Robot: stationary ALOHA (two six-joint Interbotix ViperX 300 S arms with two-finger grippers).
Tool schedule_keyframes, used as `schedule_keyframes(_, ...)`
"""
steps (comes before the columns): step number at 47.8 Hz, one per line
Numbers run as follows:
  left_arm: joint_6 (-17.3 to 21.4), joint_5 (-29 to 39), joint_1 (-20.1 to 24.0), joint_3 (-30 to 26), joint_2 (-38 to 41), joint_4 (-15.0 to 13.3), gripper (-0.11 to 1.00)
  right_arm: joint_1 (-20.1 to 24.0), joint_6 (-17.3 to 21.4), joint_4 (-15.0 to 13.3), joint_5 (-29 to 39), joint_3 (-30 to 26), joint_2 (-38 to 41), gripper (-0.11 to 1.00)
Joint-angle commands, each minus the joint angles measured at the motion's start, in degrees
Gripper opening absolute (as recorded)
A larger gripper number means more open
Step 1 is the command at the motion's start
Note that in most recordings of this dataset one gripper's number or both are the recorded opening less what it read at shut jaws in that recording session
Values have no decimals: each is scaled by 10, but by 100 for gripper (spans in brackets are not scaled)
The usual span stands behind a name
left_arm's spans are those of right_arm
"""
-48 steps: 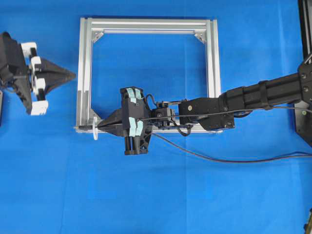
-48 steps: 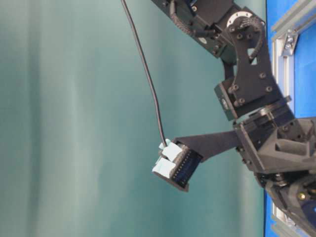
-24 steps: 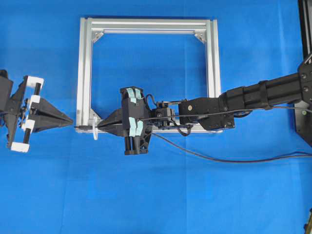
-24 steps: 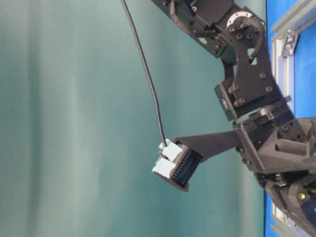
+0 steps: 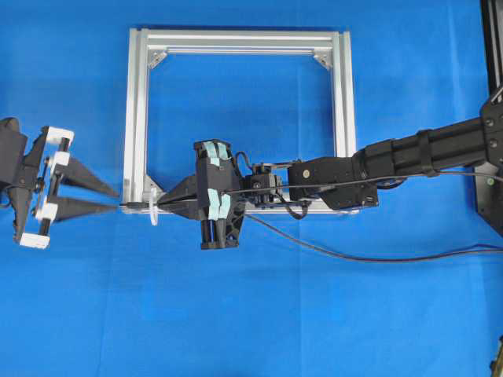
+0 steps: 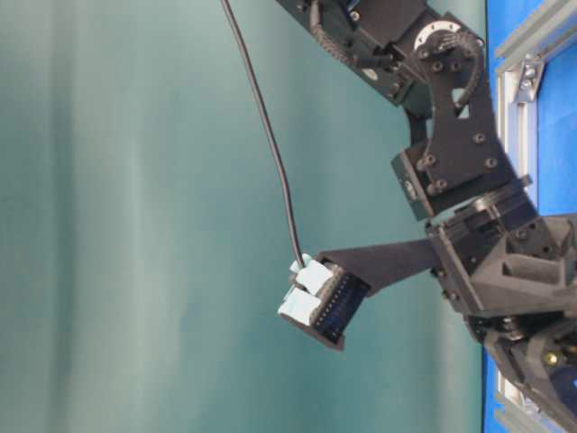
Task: Insert the wire through the string loop located on the left side.
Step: 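Move the open left gripper right toward the plug past the loop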
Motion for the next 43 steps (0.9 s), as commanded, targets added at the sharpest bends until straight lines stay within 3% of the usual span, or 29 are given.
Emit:
schedule_keyframes(1,2,-3,-2,-12,-2,2,39,-2,-1,-1,-4,-12,-11,-10)
schedule_keyframes(7,3,-3,-2,-18,-2,2,77,-2,0,-1,-4,-12,-12,-10)
schedule_keyframes(11,2,-2,-2,-18,-2,1,92,-2,-1,-1,-4,-13,-11,-10)
schedule_keyframes(23,2,5,-2,-18,11,1,92,-2,-1,0,-4,-15,-11,-10)
schedule_keyframes(43,2,-19,4,-61,177,1,92,-2,-1,-1,-4,-16,-11,-10)
